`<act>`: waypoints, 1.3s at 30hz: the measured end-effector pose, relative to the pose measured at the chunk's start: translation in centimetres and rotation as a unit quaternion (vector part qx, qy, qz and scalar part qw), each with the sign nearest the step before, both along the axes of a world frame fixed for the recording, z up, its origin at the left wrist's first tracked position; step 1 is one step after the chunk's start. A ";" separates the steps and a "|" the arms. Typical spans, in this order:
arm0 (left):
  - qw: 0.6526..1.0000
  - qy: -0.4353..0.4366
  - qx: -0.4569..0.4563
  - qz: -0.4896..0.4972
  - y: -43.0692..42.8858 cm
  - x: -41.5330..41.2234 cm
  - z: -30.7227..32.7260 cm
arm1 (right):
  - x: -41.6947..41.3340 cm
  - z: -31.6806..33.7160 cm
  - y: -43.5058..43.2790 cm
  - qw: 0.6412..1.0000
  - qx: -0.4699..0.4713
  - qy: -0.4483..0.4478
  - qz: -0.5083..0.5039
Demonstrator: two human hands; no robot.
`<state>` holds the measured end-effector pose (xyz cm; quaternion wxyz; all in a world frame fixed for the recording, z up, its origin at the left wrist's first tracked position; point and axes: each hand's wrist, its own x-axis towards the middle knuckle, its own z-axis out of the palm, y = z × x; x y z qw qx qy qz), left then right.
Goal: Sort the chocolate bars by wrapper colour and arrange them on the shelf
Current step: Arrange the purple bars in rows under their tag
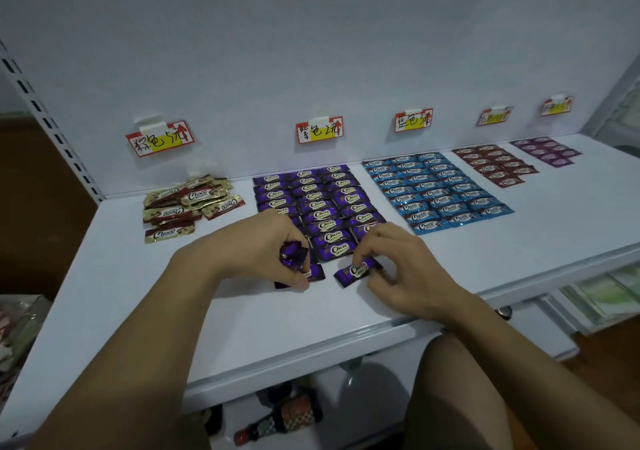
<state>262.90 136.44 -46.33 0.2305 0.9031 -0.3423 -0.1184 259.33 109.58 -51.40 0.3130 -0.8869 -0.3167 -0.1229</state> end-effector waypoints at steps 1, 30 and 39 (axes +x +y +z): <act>1.000 0.002 -0.001 0.000 -0.1 0.0 0.0 | 0.0 0.0 0.1 1.000 -0.012 0.005 0.009; 0.545 0.357 -0.722 0.234 -3.3 1.6 -0.7 | 1.3 2.0 4.4 0.977 0.202 -0.046 -0.045; 0.469 0.374 -0.762 0.243 -3.1 1.6 -0.4 | 3.5 3.2 10.2 0.969 0.227 0.087 -0.044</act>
